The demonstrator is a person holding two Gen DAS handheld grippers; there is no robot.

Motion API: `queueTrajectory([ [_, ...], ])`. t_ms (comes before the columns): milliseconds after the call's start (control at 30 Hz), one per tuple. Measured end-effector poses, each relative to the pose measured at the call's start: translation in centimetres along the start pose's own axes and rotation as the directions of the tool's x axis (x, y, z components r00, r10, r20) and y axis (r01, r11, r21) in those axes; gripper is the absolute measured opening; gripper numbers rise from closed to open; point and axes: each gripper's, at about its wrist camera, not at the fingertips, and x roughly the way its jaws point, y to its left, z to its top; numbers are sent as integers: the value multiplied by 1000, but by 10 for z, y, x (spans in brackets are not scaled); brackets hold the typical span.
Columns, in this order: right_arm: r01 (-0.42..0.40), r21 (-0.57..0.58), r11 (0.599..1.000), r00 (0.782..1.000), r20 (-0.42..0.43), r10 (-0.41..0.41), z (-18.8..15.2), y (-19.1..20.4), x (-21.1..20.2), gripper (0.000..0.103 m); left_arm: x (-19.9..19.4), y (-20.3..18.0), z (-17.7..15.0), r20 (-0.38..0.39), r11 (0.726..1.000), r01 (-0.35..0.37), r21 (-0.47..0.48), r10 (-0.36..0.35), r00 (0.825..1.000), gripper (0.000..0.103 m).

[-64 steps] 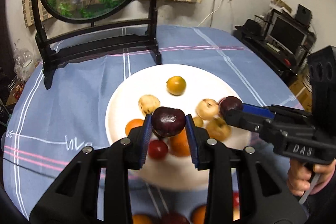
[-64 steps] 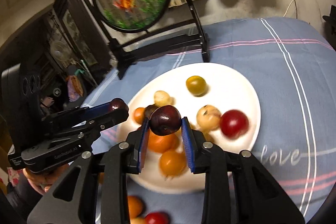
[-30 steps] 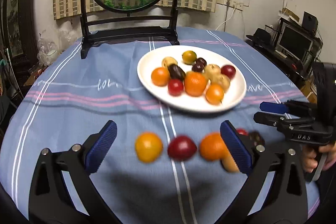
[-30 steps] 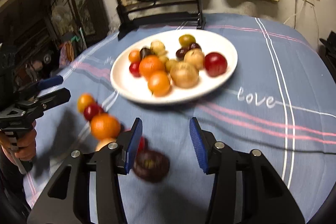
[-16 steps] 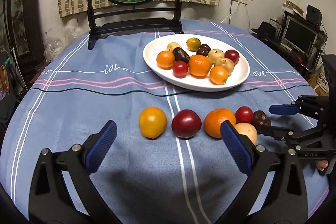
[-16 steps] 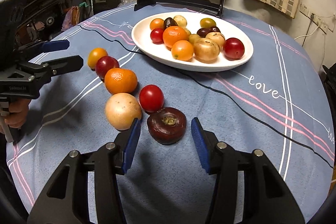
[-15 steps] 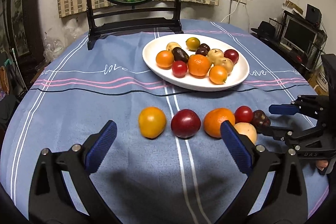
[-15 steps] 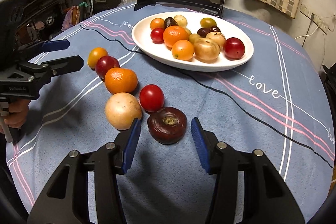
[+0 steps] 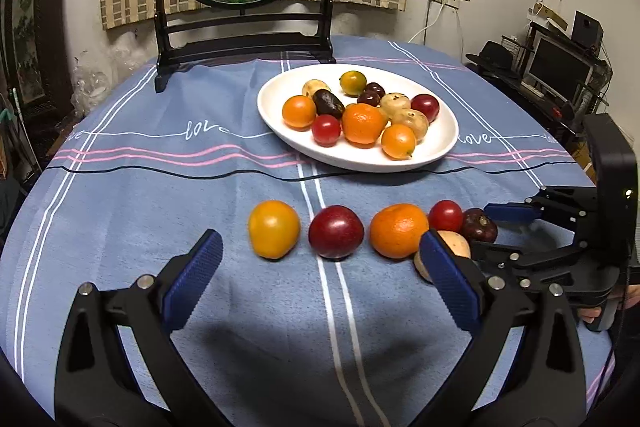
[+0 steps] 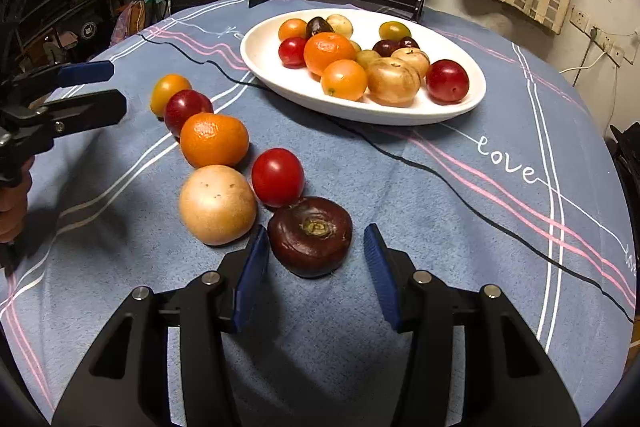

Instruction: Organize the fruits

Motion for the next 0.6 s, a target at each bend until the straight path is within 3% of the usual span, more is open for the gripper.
queueTrajectory([
  [133, 8, -18, 1000, 1000, 1, -8, 0, 4, 2, 43, 0, -2, 0, -1, 1000, 1, 5, -1, 1000, 100],
  [333, -4, 43, 999, 1000, 29, 3, 3, -8, -6, 42, 1, -4, -1, -8, 1000, 8, 14, -7, 1000, 100],
  [433, -1, 120, 993, 997, 72, -7, 6, -23, -16, 42, 0, -10, -2, -15, 998, 46, 37, -46, 999, 100],
  [600, 22, 179, 984, 996, 85, -38, 7, -34, -20, 42, -4, -35, -10, -32, 977, 134, 164, -131, 991, 95],
])
